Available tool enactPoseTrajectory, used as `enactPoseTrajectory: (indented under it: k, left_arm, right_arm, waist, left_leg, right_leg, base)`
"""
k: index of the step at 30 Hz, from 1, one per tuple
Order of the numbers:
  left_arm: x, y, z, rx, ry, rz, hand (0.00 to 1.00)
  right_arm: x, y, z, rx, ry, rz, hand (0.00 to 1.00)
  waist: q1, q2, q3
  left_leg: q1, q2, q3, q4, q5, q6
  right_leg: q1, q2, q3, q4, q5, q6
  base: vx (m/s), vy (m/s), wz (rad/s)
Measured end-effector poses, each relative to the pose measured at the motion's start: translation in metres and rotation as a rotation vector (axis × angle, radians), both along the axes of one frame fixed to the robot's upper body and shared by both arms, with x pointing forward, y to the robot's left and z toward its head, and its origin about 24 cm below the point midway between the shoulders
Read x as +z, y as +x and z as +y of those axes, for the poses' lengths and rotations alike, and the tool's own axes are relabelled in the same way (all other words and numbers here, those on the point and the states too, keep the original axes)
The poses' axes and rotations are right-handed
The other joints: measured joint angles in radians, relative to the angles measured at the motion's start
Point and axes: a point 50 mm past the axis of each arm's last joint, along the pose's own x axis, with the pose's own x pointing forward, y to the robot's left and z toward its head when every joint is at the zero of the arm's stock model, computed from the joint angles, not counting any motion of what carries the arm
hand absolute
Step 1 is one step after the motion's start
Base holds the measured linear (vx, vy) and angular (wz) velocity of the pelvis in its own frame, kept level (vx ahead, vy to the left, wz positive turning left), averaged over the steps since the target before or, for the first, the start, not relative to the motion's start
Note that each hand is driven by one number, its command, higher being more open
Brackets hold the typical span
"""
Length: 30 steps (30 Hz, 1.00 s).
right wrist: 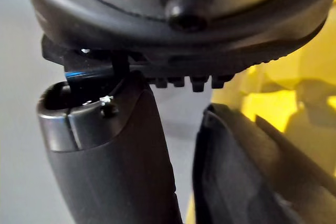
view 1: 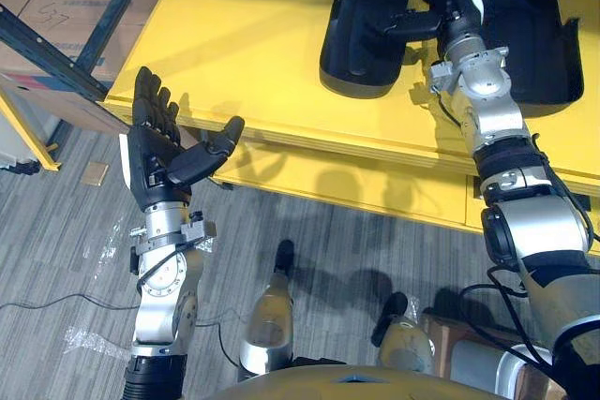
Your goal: Walk over and take three plastic housings, then place them on the shelf
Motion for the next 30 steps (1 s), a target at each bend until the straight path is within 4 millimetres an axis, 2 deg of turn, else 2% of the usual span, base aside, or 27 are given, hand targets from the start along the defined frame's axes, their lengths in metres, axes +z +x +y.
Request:
enactPoseTrajectory:
  k: [2,3,4,5,7,9,11,12,13,16,17,19,20,22,25,29,30]
  left_arm:
    - [-0.001,-0.002,-0.001,0.003,-0.007,0.001,1.00]
    - [-0.002,-0.003,-0.001,0.004,-0.004,0.006,1.00]
    - [-0.004,-0.005,0.000,0.007,-0.005,0.015,1.00]
    - [-0.004,-0.005,0.000,0.008,-0.005,0.016,1.00]
    - [-0.004,-0.005,0.000,0.010,-0.002,0.015,1.00]
    - [-0.003,-0.005,-0.001,-0.008,0.007,0.010,1.00]
    - [-0.001,-0.004,-0.008,-0.064,0.020,0.002,1.00]
    - [-0.001,-0.003,-0.011,-0.080,0.022,-0.001,1.00]
    - [0.000,-0.004,-0.014,-0.108,0.029,-0.008,1.00]
    - [0.003,-0.008,-0.017,-0.140,0.029,-0.035,1.00]
    - [0.003,-0.008,-0.018,-0.148,0.025,-0.042,1.00]
    - [0.002,-0.011,-0.024,-0.189,-0.020,-0.065,1.00]
    - [0.001,-0.013,-0.026,-0.201,-0.027,-0.073,1.00]
    - [0.000,-0.014,-0.032,-0.225,-0.054,-0.083,1.00]
    - [0.001,-0.013,-0.038,-0.228,-0.090,-0.091,1.00]
    - [0.008,-0.008,-0.041,-0.186,-0.156,-0.142,1.00]
    - [0.010,-0.007,-0.041,-0.182,-0.171,-0.147,1.00]
  right_arm:
    - [0.019,-0.027,0.016,0.067,-0.020,-0.169,1.00]
    - [0.022,-0.036,0.021,0.080,-0.038,-0.215,1.00]
    - [0.022,-0.059,0.034,0.125,-0.060,-0.307,1.00]
    - [0.020,-0.068,0.037,0.145,-0.061,-0.331,1.00]
    - [0.000,-0.093,0.046,0.203,-0.025,-0.347,1.00]
    - [-0.024,-0.105,0.041,0.192,0.025,-0.295,1.00]
    - [-0.062,-0.119,0.018,0.082,0.119,-0.197,1.00]
    - [-0.071,-0.124,0.010,0.042,0.143,-0.173,1.00]
    - [-0.090,-0.134,-0.004,-0.038,0.191,-0.122,1.00]
    - [-0.135,-0.164,-0.031,-0.179,0.343,0.021,1.00]
    - [-0.143,-0.170,-0.035,-0.211,0.363,0.047,1.00]
    - [-0.175,-0.197,-0.050,-0.336,0.405,0.163,1.00]
    - [-0.184,-0.209,-0.056,-0.382,0.401,0.202,1.00]
    - [-0.196,-0.232,-0.067,-0.459,0.376,0.262,1.00]
    - [-0.201,-0.265,-0.088,-0.567,0.327,0.305,1.00]
    - [-0.197,-0.291,-0.104,-0.680,0.352,0.231,1.00]
    - [-0.197,-0.293,-0.105,-0.690,0.352,0.221,1.00]
  waist:
    - [-0.004,-0.001,0.000]
    - [-0.008,-0.002,-0.001]
    - [-0.026,-0.009,-0.005]
    - [-0.035,-0.013,-0.007]
    - [-0.059,-0.044,-0.041]
    - [-0.084,-0.077,-0.073]
    - [-0.111,-0.107,-0.105]
    - [-0.114,-0.111,-0.111]
    - [-0.119,-0.115,-0.127]
    - [-0.151,-0.109,-0.151]
    - [-0.160,-0.106,-0.154]
    - [-0.194,-0.099,-0.193]
    - [-0.206,-0.096,-0.206]
    - [-0.240,-0.092,-0.208]
    - [-0.321,-0.094,-0.225]
    - [-0.391,-0.091,-0.232]
    - [-0.397,-0.090,-0.232]
  left_leg:
    - [0.018,0.000,0.030,0.000,-0.007,-0.003]
    - [0.026,0.001,0.040,0.000,-0.011,-0.003]
    - [0.048,0.001,0.062,0.000,-0.020,-0.003]
    - [0.058,0.001,0.074,0.000,-0.024,-0.003]
    - [0.077,0.012,0.114,-0.001,-0.040,-0.008]
    - [0.095,0.023,0.146,-0.002,-0.053,-0.013]
    - [0.120,0.030,0.178,-0.004,-0.066,-0.018]
    - [0.126,0.031,0.188,-0.005,-0.070,-0.018]
    - [0.136,0.035,0.210,-0.005,-0.079,-0.020]
    - [0.174,0.043,0.271,-0.005,-0.096,-0.025]
    - [0.183,0.046,0.286,-0.005,-0.100,-0.027]
    - [0.200,0.061,0.350,-0.005,-0.119,-0.036]
    - [0.207,0.067,0.383,-0.005,-0.126,-0.041]
    - [0.233,0.077,0.445,-0.004,-0.138,-0.048]
    - [0.272,0.090,0.562,-0.001,-0.165,-0.065]
    - [0.296,0.095,0.682,0.000,-0.186,-0.080]
    - [0.302,0.097,0.694,0.000,-0.189,-0.083]
  right_leg:
    - [0.002,0.001,0.028,-0.016,0.008,0.006]
    - [0.007,0.001,0.034,-0.023,0.012,0.007]
    - [0.025,0.004,0.048,-0.044,0.018,0.010]
    - [0.034,0.005,0.053,-0.050,0.020,0.010]
    - [0.036,0.018,0.087,-0.078,0.031,0.008]
    - [0.042,0.030,0.114,-0.103,0.041,0.007]
    - [0.056,0.040,0.138,-0.128,0.050,0.006]
    - [0.058,0.042,0.147,-0.135,0.054,0.005]
    - [0.058,0.048,0.167,-0.149,0.060,0.004]
    - [0.059,0.058,0.223,-0.169,0.071,0.005]
    - [0.059,0.061,0.237,-0.169,0.071,0.005]
    - [0.033,0.082,0.296,-0.181,0.078,-0.001]
    - [0.021,0.091,0.325,-0.191,0.087,-0.002]
    - [0.010,0.109,0.381,-0.208,0.103,-0.002]
    - [-0.023,0.143,0.486,-0.232,0.127,0.000]
    - [-0.076,0.180,0.599,-0.253,0.160,0.000]
    - [-0.078,0.186,0.613,-0.258,0.165,0.000]
  base:
    - [0.03,-0.021,-0.34]
    - [0.05,-0.019,-0.37]
    - [0.05,-0.016,-0.31]
    - [0.05,-0.014,-0.39]
    - [0.05,-0.018,-0.51]
    - [0.06,-0.024,-0.48]
    - [0.03,-0.011,-0.38]
    - [0.03,-0.005,-0.46]
    - [0.02,-0.002,-0.53]
    - [0.02,0.002,-0.53]
    - [0.02,0.003,-0.67]
    - [0.02,-0.008,-0.83]
    - [0.05,-0.018,-0.93]
    - [0.06,-0.023,-0.95]
    - [0.05,-0.011,-1.06]
    - [0.05,-0.005,-0.87]
    - [0.03,-0.007,-0.72]
